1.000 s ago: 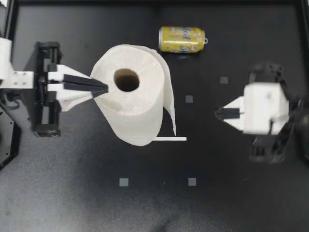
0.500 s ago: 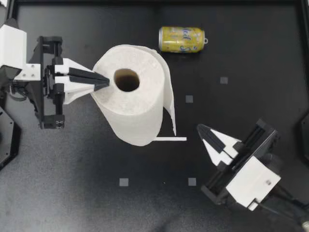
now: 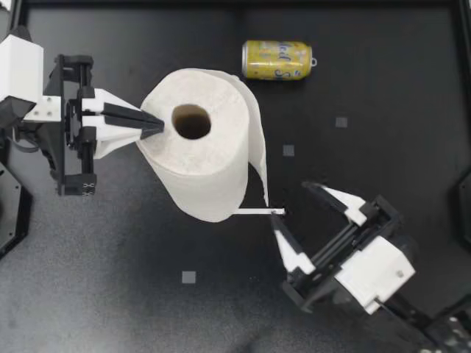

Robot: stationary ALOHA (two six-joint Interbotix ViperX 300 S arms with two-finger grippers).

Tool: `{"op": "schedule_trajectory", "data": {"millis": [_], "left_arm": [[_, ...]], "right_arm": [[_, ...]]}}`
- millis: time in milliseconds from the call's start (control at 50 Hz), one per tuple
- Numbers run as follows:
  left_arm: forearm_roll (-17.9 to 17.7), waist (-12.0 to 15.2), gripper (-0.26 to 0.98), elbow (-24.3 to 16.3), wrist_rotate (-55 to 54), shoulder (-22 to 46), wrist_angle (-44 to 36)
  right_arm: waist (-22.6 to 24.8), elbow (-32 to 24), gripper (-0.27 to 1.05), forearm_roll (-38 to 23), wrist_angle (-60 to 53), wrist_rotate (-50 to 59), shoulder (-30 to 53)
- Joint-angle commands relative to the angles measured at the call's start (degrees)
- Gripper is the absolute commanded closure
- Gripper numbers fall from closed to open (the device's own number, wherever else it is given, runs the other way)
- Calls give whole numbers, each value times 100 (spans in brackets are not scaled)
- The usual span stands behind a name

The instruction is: Pick up a piece of paper towel and place it on the spilled liquid.

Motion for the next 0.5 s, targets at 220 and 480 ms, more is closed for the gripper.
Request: {"op": "schedule_trajectory", "data": {"millis": [220, 480], "left_arm": [[-9, 18, 65, -97, -18, 18, 141], [-9, 18, 65, -88, -18, 9, 141]], "right_arm": [[-422, -466, 2, -35, 35, 141, 387], [-809, -466, 2, -35, 26, 88, 457]]}}
